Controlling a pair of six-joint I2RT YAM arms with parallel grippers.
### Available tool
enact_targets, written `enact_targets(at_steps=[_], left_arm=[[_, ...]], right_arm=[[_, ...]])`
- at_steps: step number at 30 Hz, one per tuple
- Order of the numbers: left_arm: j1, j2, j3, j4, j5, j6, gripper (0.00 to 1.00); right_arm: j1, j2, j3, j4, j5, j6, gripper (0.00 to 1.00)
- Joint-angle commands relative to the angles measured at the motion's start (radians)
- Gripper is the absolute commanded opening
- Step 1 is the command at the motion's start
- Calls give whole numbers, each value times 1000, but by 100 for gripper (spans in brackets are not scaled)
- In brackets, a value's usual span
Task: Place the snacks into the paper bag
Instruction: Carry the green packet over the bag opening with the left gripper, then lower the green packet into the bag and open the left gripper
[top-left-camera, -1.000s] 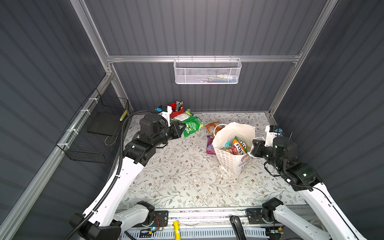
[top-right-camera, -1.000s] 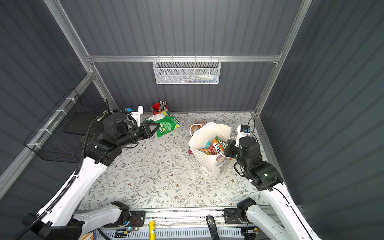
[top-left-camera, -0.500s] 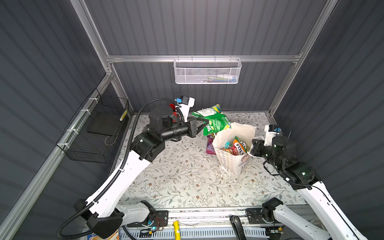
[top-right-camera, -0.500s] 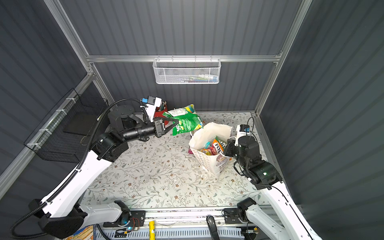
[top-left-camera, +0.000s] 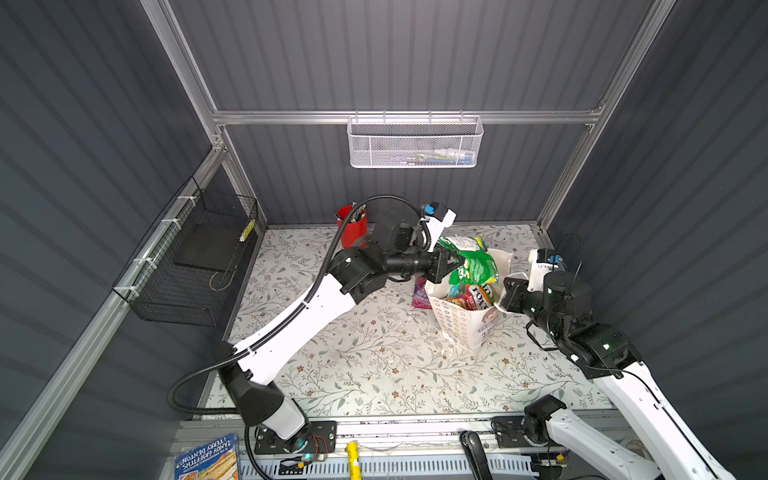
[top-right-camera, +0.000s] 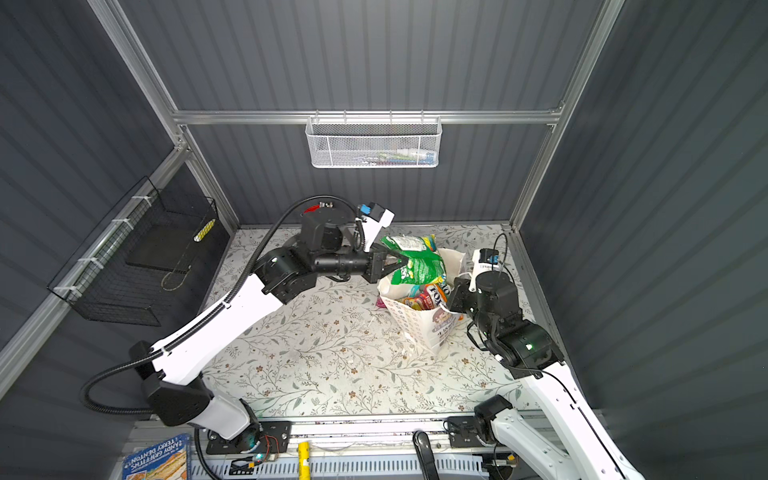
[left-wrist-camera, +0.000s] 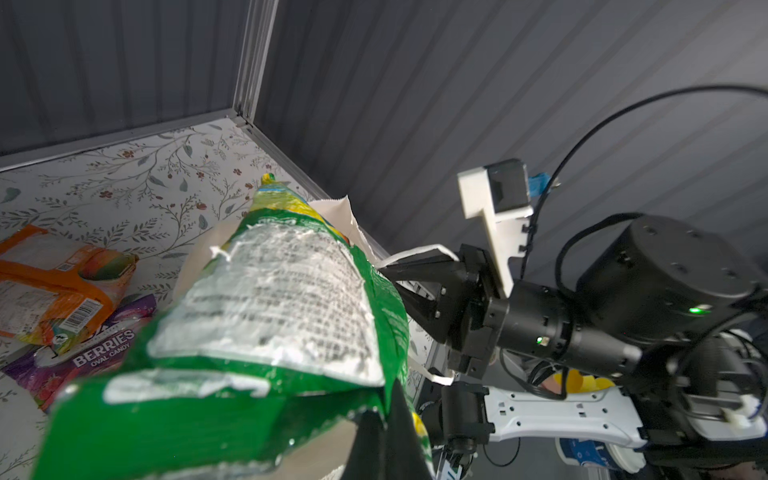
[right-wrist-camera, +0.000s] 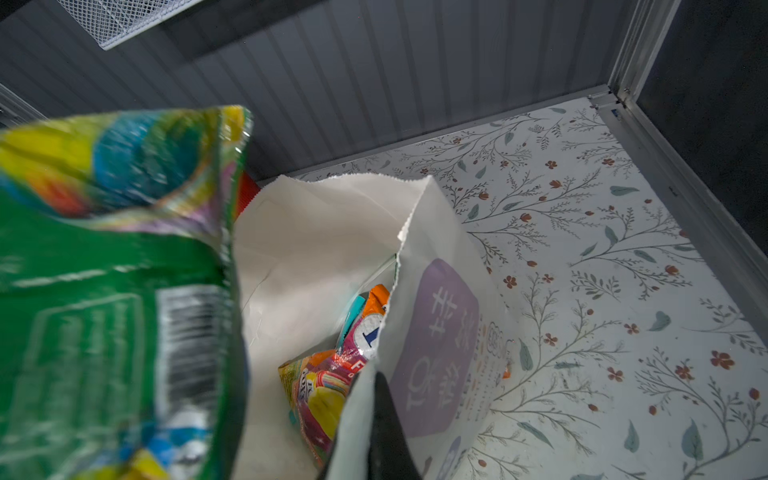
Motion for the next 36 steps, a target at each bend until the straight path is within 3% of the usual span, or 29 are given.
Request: enact_targets(at_steps=[1, 9, 16, 27, 32, 36], left_arm=[[-18, 57, 96, -117, -32, 103, 0], [-42, 209, 244, -305, -117, 187, 0], [-68, 312, 329, -412, -98, 231, 0], [-95, 419, 419, -443, -16, 237, 0], [-96, 450, 448, -479, -125, 243, 0], [-96, 443, 453, -532, -252, 221, 11]], right_arm=[[5, -10, 1, 28, 13, -17, 0], [5, -10, 3, 27, 14, -17, 0], [5, -9, 3, 27, 15, -16, 0], [7, -10, 1, 27, 13, -16, 0], [6, -18, 1, 25, 15, -17, 0], [7, -19, 3, 24, 14, -18, 0]])
